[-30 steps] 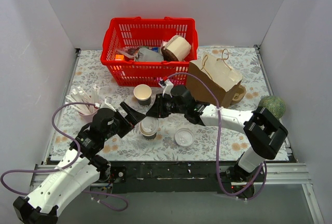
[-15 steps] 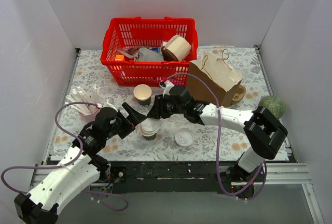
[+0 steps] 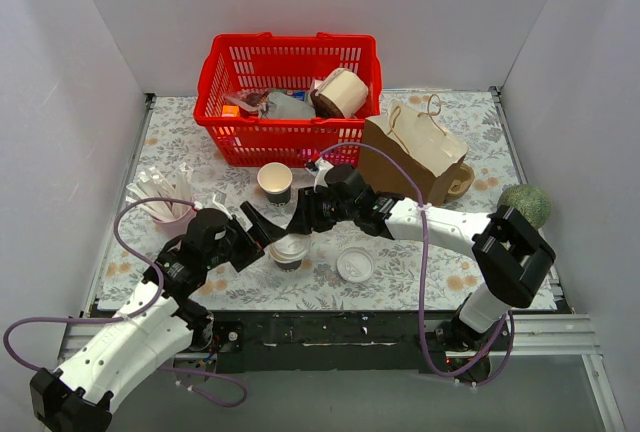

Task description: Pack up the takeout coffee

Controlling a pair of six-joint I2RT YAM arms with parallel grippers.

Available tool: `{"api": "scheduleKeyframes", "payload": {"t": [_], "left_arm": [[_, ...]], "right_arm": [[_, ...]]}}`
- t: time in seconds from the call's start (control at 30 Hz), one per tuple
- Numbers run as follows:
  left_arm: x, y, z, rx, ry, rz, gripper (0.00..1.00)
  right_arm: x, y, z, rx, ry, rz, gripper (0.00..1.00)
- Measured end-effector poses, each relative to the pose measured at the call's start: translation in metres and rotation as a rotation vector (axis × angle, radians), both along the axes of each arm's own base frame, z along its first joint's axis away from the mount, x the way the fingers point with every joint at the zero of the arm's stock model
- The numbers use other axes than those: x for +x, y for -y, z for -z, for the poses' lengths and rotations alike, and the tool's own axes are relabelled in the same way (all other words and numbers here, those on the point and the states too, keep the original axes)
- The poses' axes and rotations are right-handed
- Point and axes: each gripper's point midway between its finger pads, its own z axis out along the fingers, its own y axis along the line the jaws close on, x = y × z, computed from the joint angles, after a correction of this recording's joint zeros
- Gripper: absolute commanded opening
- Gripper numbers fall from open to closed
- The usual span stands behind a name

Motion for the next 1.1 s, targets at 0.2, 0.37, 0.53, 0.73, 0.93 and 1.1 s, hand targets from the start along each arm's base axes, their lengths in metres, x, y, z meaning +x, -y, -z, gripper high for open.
{"api": "scheduleKeyframes", "payload": {"t": [0.2,0.37,0.53,0.73,0.93,1.1], "left_arm": [[-0.005,0.003,0.007,-0.002,-0.019,0.03,0.98],[-0.006,0.006,0.007,-0.014,-0.019,0.045,0.98],[-0.007,0.008,0.01,-0.023,-0.019,0.056,0.96],[-0.007,0.01,0.007,-0.035,-0.01,0.063,0.9],[-0.007,0.01,0.008,-0.034,-0.015,0.066,0.87],[-0.007,0.01,0.009,-0.03,-0.019,0.064,0.87]], "right_arm": [[-0.001,0.002,0.001,-0.009,-0.004,-0.001,0.53],[0.002,-0.003,-0.005,0.038,0.011,0.011,0.53],[0.001,-0.004,-0.003,0.067,0.007,0.024,0.53],[-0.001,-0.011,-0.01,0.102,0.013,0.023,0.54],[-0.001,-0.014,-0.013,0.113,0.023,0.034,0.54],[-0.002,-0.015,-0.011,0.113,0.024,0.042,0.55]]}}
